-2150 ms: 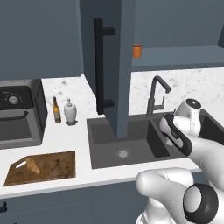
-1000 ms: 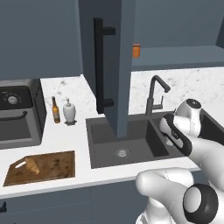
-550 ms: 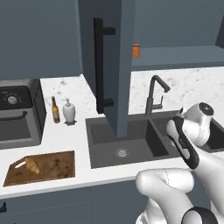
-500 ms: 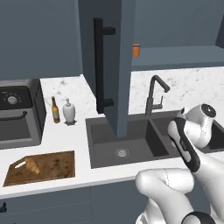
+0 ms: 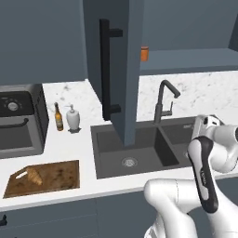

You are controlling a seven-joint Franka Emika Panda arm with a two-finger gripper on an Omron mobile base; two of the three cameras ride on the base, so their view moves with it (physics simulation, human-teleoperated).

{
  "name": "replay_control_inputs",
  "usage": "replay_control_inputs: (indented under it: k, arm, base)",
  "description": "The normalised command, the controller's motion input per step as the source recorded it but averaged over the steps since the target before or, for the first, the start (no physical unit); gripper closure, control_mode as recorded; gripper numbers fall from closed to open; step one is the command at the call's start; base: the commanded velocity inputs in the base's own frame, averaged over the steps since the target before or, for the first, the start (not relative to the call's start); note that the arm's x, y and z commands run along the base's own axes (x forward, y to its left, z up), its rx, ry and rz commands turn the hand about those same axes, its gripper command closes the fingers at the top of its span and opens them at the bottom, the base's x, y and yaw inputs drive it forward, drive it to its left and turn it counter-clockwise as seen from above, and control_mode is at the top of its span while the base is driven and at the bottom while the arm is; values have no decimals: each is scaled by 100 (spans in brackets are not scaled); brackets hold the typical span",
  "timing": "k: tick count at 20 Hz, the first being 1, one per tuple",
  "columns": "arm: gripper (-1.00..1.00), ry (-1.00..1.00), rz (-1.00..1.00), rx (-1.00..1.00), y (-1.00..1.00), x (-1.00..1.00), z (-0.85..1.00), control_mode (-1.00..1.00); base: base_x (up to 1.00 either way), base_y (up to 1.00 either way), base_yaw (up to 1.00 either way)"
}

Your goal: From the different types of pastries on the counter, select a croissant and place it on the cutting board. Then retrieve a jar of jam from the cabinet and place it alongside the croissant on the cutting board.

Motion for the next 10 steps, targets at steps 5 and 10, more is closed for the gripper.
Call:
replay_control_inputs:
  k: [5, 10]
  arm:
    - [-100, 0, 8, 0, 0, -33, 96, -100]
    - [-100, 2, 5, 0, 0, -32, 100, -100]
  base:
    - [0, 0, 0]
    - [0, 0, 0]
